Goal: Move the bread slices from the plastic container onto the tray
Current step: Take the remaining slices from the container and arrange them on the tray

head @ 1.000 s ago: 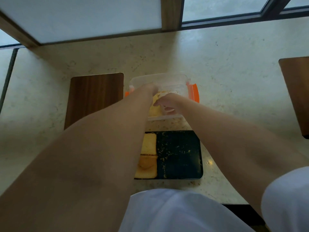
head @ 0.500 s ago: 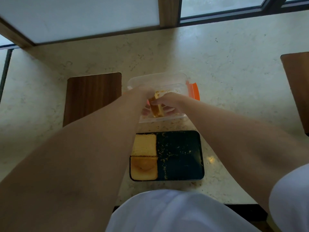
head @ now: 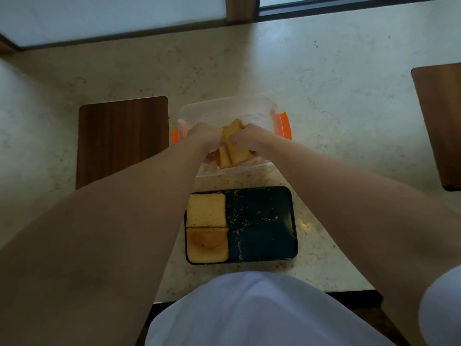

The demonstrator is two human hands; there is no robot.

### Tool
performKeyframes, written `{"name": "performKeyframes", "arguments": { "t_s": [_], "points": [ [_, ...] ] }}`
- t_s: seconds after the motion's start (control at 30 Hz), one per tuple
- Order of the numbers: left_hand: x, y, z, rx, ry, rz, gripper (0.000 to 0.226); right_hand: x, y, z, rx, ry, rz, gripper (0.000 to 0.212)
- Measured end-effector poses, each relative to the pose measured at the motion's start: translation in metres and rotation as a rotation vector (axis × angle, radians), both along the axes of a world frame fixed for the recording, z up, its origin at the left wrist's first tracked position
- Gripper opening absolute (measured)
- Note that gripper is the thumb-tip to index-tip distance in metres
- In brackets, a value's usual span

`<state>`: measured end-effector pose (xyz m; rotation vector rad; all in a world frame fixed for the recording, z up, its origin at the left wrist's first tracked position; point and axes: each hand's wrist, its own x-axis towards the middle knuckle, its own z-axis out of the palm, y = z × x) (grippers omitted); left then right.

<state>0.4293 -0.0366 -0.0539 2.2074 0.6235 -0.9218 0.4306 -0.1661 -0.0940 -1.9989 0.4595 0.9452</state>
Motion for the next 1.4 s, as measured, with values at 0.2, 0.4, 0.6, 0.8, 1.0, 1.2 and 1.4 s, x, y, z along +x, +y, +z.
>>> {"name": "performKeyframes", "arguments": {
  "t_s": [0.2, 0.4, 0.6, 0.8, 1.0, 1.2, 1.4],
  "points": [
    [-0.010, -0.009, 0.000, 0.036, -0.064, 0.065, 0.016, -0.003, 0.010, 0.007, -0.175, -0.175, 0.070, 0.008],
    [-0.001, -0.014, 0.040, 0.089, -0.250, -0.052, 0.020, 0.000, -0.004, 0.061, -0.211, -0.295, 0.093, 0.014],
    [-0.021, -0.005, 0.098, -0.114, -0.556, 0.048, 0.017, -0.039, -0.024, 0.132, 0.001, -0.527, -0.129, 0.022],
    [-0.115, 0.027, 0.110, -0.389, -0.630, 0.064, 0.017, -0.132, -0.041, 0.140, 0.336, -0.494, -0.364, 0.029],
    [-0.227, 0.044, 0.038, -0.282, -0.382, 0.124, 0.019, -0.231, -0.029, 0.077, 0.360, -0.111, -0.445, 0.014],
    [-0.266, 0.059, -0.012, -0.398, -0.140, 0.334, 0.016, -0.279, -0.041, 0.031, 0.409, 0.115, -0.829, 0.015],
    [-0.263, 0.067, -0.020, -0.485, -0.143, 0.432, 0.017, -0.276, -0.054, 0.013, 0.475, 0.131, -1.228, 0.016]
  ]
}}
